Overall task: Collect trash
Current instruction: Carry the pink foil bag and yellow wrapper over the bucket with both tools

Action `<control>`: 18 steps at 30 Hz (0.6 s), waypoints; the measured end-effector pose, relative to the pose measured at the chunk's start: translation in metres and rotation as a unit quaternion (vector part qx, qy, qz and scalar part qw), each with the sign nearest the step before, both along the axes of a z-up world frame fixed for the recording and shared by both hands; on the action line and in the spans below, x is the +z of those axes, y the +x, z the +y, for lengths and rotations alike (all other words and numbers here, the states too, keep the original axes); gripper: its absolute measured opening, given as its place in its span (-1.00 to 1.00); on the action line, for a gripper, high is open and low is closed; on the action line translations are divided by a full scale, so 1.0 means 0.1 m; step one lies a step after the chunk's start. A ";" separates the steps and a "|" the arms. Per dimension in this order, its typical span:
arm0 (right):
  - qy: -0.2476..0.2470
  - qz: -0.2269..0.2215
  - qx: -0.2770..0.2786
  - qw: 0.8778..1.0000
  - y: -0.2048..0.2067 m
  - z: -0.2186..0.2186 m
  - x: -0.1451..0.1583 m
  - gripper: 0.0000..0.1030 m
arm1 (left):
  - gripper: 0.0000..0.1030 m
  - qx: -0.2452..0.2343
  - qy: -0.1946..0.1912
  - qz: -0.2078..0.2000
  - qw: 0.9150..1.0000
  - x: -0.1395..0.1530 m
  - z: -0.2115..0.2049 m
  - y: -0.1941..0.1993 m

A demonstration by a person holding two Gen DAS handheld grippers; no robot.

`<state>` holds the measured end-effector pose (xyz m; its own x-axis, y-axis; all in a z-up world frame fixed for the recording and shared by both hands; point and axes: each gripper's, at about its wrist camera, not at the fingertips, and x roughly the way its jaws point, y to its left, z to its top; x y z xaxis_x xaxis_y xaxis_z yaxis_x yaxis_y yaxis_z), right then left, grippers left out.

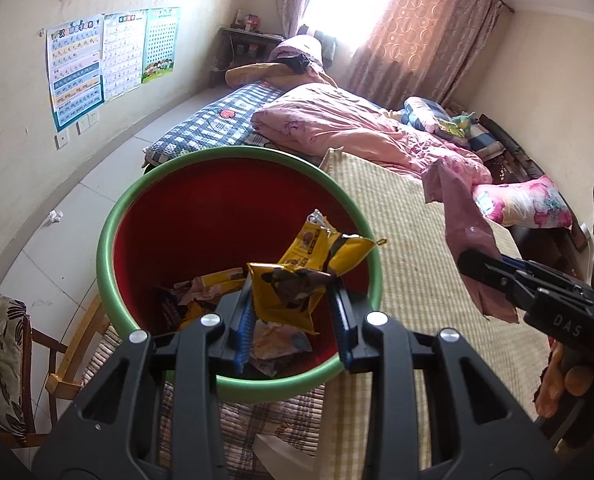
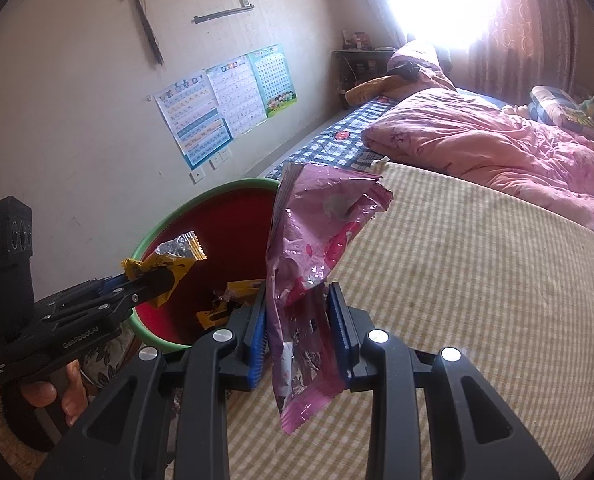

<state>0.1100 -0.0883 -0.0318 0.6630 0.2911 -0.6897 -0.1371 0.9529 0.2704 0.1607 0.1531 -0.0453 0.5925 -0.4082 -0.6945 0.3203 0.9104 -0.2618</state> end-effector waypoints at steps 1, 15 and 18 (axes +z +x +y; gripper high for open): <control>0.000 0.000 0.000 1.000 0.01 0.02 0.00 -0.44 | -0.39 0.000 0.000 0.000 1.000 -0.01 0.01 0.00; -0.004 0.005 0.003 1.000 0.14 0.21 -0.03 -0.44 | -0.39 0.002 0.000 0.007 1.000 -0.07 0.11 0.09; -0.005 0.006 0.005 1.000 0.17 0.24 -0.04 -0.44 | -0.39 0.004 0.001 0.010 1.000 -0.11 0.16 0.14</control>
